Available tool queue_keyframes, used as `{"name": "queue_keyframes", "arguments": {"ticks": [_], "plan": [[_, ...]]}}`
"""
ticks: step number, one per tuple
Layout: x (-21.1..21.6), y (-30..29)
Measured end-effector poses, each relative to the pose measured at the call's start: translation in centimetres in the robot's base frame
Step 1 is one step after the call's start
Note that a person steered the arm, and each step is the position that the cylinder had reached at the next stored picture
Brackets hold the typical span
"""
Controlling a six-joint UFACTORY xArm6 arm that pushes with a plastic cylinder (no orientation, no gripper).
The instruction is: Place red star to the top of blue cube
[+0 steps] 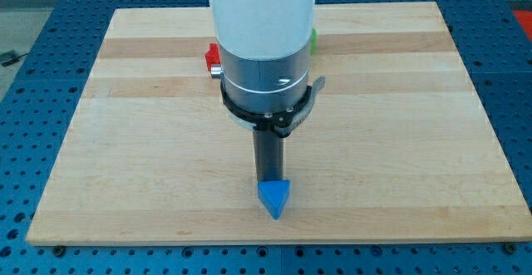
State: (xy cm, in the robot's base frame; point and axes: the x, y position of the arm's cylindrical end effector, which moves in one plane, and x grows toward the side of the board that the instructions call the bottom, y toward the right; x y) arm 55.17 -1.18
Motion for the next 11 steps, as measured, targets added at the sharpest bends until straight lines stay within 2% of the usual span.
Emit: {"name": "queue_keyframes", "arguments": {"ticks": [1,2,3,4,5,7,9,11], "plan": [[-1.2,-1.6],[-3.5,-7.3],[-8.6,-12.3],[-14.7,-13.7],[-19.8,-13.7],[-25.8,-5.9],[-23.4,-1.0],[-22.1,-0.9]]}}
